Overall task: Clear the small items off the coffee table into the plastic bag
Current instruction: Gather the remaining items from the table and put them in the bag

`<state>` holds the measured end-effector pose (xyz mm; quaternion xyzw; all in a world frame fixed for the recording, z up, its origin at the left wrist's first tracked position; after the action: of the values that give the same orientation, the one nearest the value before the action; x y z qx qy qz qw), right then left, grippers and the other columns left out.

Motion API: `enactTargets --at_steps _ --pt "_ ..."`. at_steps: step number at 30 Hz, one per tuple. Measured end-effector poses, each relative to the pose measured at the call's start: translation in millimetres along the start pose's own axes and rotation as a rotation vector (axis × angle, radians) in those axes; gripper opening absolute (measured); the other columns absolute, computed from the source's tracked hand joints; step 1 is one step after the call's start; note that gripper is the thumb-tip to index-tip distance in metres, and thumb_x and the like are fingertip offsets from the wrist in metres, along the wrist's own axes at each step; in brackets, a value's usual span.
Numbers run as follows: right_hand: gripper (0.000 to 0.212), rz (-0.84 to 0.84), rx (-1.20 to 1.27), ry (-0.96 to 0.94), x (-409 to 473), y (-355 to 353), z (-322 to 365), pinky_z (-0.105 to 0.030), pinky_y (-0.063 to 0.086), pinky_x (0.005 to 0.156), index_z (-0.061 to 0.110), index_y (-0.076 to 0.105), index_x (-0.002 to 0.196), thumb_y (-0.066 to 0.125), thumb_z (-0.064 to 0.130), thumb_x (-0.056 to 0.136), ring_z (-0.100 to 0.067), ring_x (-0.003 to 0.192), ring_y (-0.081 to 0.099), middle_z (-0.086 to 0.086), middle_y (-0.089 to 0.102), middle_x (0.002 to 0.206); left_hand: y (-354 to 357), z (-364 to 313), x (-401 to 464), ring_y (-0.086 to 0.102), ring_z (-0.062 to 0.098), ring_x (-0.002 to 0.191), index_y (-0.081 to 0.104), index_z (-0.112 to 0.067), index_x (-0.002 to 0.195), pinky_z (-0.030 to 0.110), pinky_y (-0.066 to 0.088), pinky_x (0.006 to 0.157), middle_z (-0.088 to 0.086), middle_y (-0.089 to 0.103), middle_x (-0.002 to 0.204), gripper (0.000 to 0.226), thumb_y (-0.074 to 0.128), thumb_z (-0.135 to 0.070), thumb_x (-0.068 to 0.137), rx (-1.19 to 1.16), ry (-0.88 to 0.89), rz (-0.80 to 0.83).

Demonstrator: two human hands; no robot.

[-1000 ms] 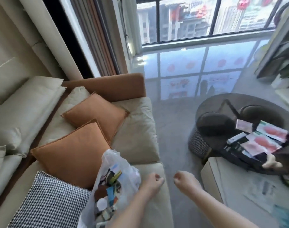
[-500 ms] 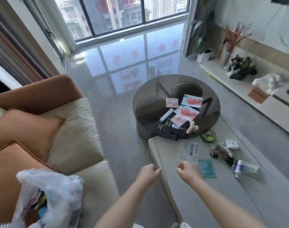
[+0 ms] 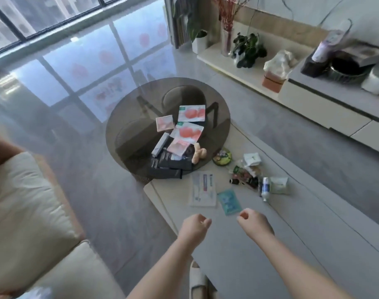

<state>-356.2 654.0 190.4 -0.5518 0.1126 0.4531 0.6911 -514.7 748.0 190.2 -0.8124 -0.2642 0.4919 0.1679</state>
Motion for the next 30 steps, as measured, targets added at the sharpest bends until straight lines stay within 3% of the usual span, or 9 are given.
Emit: enactTargets --at_steps 5,8,11,14,17,24,30 --pt "0.021 -0.001 0.063 0.069 62 26 -15 -0.028 0.045 0.080 0.018 0.062 0.105 0.051 0.026 0.089 -0.025 0.103 0.058 -0.007 0.064 0.113 12 5 74 0.060 0.021 0.098 0.064 -0.016 0.097 0.024 0.041 0.076 0.004 0.065 0.098 0.027 0.045 -0.036 0.097 -0.003 -0.038 0.032" --pt "0.031 0.006 0.056 0.091 103 47 -22 -0.028 0.045 0.084 0.018 0.058 0.118 0.053 0.028 0.089 -0.024 0.110 0.056 -0.007 0.059 0.122 19 17 124 0.060 0.022 0.098 0.061 -0.017 0.093 0.026 0.042 0.076 0.002 0.063 0.096 0.023 0.045 -0.033 0.097 0.005 -0.063 0.018" --pt "0.041 0.012 0.052 0.118 145 71 -32 -0.030 0.045 0.090 0.018 0.052 0.127 0.055 0.028 0.088 -0.024 0.115 0.054 -0.006 0.055 0.129 31 33 174 0.058 0.019 0.106 0.058 -0.013 0.121 0.023 0.040 0.080 0.003 0.062 0.120 0.033 0.046 -0.031 0.096 -0.009 -0.118 -0.015" --pt "0.046 0.006 0.055 0.165 183 97 -44 -0.032 0.045 0.092 0.018 0.049 0.131 0.058 0.030 0.087 -0.025 0.117 0.052 -0.007 0.053 0.130 45 49 220 0.055 0.020 0.112 0.050 -0.013 0.132 0.027 0.045 0.088 0.005 0.055 0.130 0.041 0.047 -0.032 0.096 -0.009 -0.166 -0.041" --pt "0.049 -0.007 0.034 0.208 218 119 -52 -0.035 0.045 0.094 0.017 0.047 0.132 0.060 0.032 0.087 -0.028 0.119 0.049 -0.010 0.051 0.130 56 58 259 0.049 0.024 0.118 0.044 -0.014 0.136 0.035 0.045 0.098 0.008 0.046 0.134 0.046 0.049 -0.032 0.094 -0.007 -0.207 -0.087" --pt "0.054 -0.092 -0.002 0.229 279 145 -50 -0.039 0.043 0.091 0.012 0.046 0.127 0.067 0.036 0.083 -0.031 0.119 0.045 -0.012 0.048 0.127 69 61 318 0.033 0.028 0.131 0.034 -0.016 0.141 0.044 0.037 0.106 0.010 0.035 0.140 0.062 0.061 -0.037 0.089 0.038 -0.259 -0.260" --pt "0.058 -0.239 -0.131 0.262 295 159 -44 -0.039 0.045 0.084 0.013 0.045 0.115 0.073 0.044 0.075 -0.031 0.114 0.045 -0.012 0.046 0.123 76 69 341 0.031 0.030 0.130 0.023 -0.017 0.143 0.048 0.037 0.102 0.012 0.032 0.140 0.083 0.070 -0.042 0.080 0.094 -0.334 -0.334"
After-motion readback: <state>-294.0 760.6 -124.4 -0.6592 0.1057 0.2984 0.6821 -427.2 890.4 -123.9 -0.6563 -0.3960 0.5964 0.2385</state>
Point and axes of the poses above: each hand's wrist, its own x-axis towards the middle knuckle, its own y-axis out of the palm, z = x × y, the point moved 2 cm from there along x, towards the middle knuckle
